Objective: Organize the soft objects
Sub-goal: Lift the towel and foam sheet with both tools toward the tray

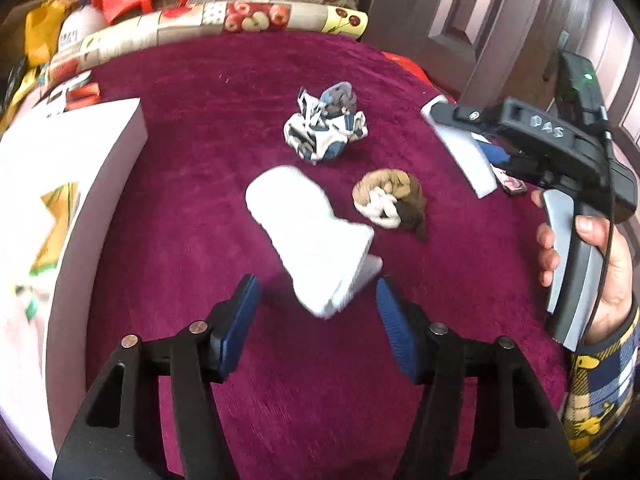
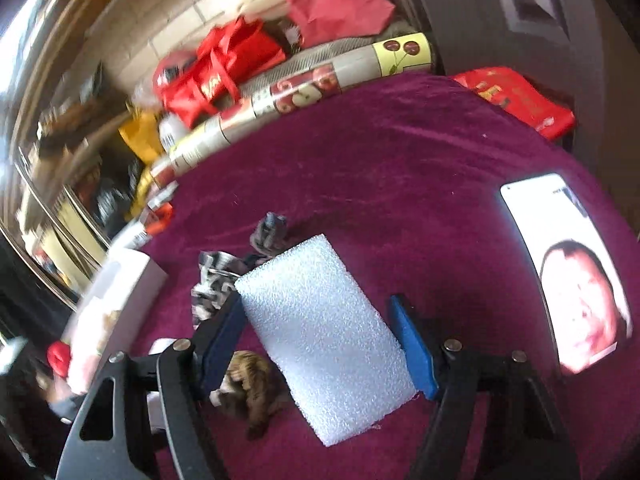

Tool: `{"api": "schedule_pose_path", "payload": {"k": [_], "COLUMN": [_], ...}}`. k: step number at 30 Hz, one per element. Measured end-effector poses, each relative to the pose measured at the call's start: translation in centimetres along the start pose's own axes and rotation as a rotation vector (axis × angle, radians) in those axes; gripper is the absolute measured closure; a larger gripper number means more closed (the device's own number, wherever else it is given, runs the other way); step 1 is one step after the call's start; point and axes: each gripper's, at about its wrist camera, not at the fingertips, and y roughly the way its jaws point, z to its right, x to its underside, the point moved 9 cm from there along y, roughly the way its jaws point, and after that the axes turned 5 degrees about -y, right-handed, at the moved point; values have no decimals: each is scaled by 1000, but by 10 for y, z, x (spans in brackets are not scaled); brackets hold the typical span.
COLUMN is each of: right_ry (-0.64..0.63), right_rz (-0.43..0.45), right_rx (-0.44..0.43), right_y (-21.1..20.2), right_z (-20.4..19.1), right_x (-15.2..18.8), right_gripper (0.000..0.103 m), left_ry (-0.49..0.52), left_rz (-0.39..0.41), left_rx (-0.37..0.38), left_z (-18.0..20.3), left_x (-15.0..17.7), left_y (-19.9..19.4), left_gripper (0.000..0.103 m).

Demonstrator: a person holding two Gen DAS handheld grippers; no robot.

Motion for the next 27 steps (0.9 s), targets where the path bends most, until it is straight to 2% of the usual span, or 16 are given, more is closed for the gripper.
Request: {"api": "schedule_pose_path", "payload": {"k": [1,2,5,7,9,11,12,13,15,19,23,27], "right_ry": [4,2,-8,-6,-6,1,1,-1,-9,-27,-27,-55], "right_rz": [5,16,44,60,73,78,80,81,86,107,140,184], "right_rx": [-14,-21,-26,-36,-43,-56,-65,-75,-93,-130,-146,-142], "right_y": [-2,-6,-12,-16,-19,-22,-23,-24,-27,-34,-44,-59], "right_z": [-3,-6,-14,-19,-22,-26,-29,-32,-39,-57,-73,-86], "right_x": [-1,-2,-7,-8,-9,-7,-7,-7,-7,-7,-7,-9], "right_gripper": [30,30,30,30,30,30,30,30,30,30,30,30], "left_ry": [-12,-23,-30,-35,-30,-18,-9,-7,-9,43,91,99], "left_rz": [6,23,73,92,97,67,56,51,26,72,179,263], "left_rx": [18,40,63,55,22,-33,-50,-77,-90,-97,-156,-174], "left_z": [2,5,11,13,13,9,7,4,-2,1,8,11], "left_x": [0,0,-10,-22,-34,-38,-37,-35,-28,-24,-31,-36], "left_y": [-2,-7,-15,-13,-2,13,19,23,32,20,-9,-42], "left_gripper": [21,17,14,1,0,1,6,26,60,61,61,61]}}
